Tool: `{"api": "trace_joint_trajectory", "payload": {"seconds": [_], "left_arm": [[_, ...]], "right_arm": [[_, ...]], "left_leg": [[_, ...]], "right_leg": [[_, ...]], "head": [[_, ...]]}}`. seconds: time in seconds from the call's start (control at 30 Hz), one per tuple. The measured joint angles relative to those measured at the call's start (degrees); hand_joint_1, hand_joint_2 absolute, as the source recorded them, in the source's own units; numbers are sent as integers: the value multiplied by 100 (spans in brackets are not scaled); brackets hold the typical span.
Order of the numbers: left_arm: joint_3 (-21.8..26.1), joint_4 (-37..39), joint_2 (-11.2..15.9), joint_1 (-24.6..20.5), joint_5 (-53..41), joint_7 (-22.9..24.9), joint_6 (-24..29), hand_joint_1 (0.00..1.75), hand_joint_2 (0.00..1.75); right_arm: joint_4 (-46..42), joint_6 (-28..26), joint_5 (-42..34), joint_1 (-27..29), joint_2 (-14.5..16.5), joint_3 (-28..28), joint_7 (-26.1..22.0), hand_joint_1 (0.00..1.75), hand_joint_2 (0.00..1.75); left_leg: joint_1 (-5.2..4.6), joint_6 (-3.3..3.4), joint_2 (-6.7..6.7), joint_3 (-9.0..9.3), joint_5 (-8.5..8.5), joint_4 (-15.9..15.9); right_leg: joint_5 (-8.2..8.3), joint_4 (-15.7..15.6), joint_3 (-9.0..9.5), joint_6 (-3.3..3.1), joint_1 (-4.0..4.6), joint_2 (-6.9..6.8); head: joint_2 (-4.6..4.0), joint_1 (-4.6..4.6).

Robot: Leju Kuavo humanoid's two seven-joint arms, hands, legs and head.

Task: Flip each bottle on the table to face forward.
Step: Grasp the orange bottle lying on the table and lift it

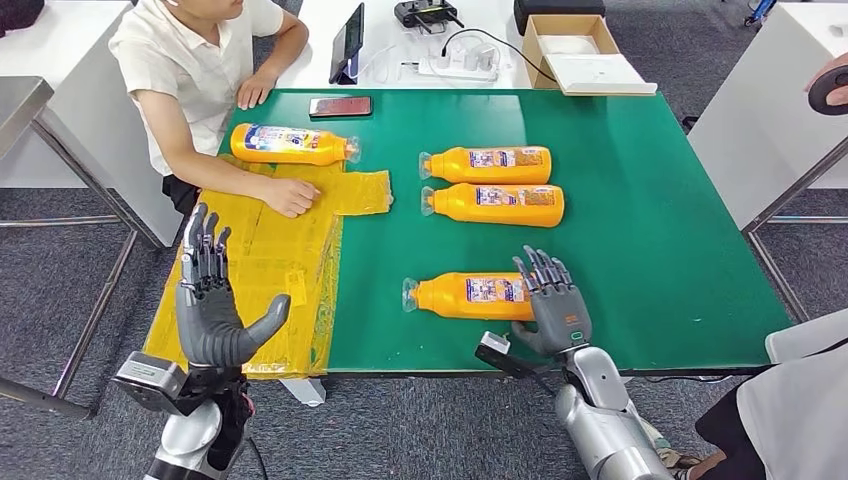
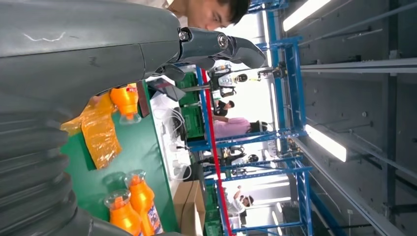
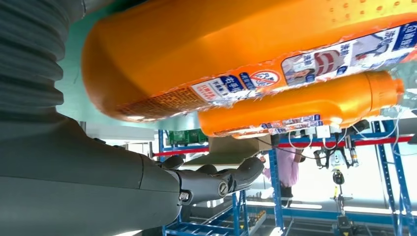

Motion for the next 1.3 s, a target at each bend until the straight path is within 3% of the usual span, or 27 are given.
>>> {"api": "trace_joint_trajectory", "payload": {"seconds": [0.27,0.53,0.57,0.67,0.7,0.97,1.07,1.3], "left_arm": [[-80,98,-3,-68,145,158,-179,0,175],[-171,248,3,-148,293,649,-613,0,175],[-186,273,4,-165,286,677,-638,0,175],[-236,341,6,-211,276,755,-713,0,175],[-249,359,6,-219,276,781,-744,0,175],[-273,402,6,-239,276,839,-813,0,175],[-299,473,4,-279,282,877,-874,0,175],[-331,602,6,-377,403,927,-1044,0,175]], "right_arm": [[519,388,-400,-248,-1,270,358,0,175],[980,1638,-727,-664,-21,502,1284,0,175],[1031,1770,-738,-706,-28,529,1391,18,175],[1149,2137,-753,-829,-50,599,1727,136,175],[1175,2251,-763,-869,-60,617,1829,157,175],[1233,2530,-800,-969,-97,660,2017,157,175],[1302,2746,-891,-1079,-162,693,2031,170,175],[1354,3175,-1522,-1155,-246,679,1153,175,175]], "left_leg": [[-2,0,1,1,0,0],[0,0,48,55,-8,-1],[0,1,51,63,-10,-1],[0,2,58,84,-13,-2],[-1,2,60,93,-14,-2],[0,3,64,116,-18,-4],[0,11,66,123,-8,-4],[2,11,74,121,-8,-2]], "right_leg": [[1,-1,1,0,-1,0],[1,-5,35,-1,2,31],[1,-6,41,-2,2,34],[7,-10,42,-11,3,40],[7,-12,36,-14,3,41],[2,-20,29,-22,6,44],[18,-22,69,-10,7,44],[28,-22,97,2,9,61]], "head": [[0,-1],[0,-1],[0,-1],[-1,0],[-1,0],[0,-1],[0,-1],[1,1]]}}
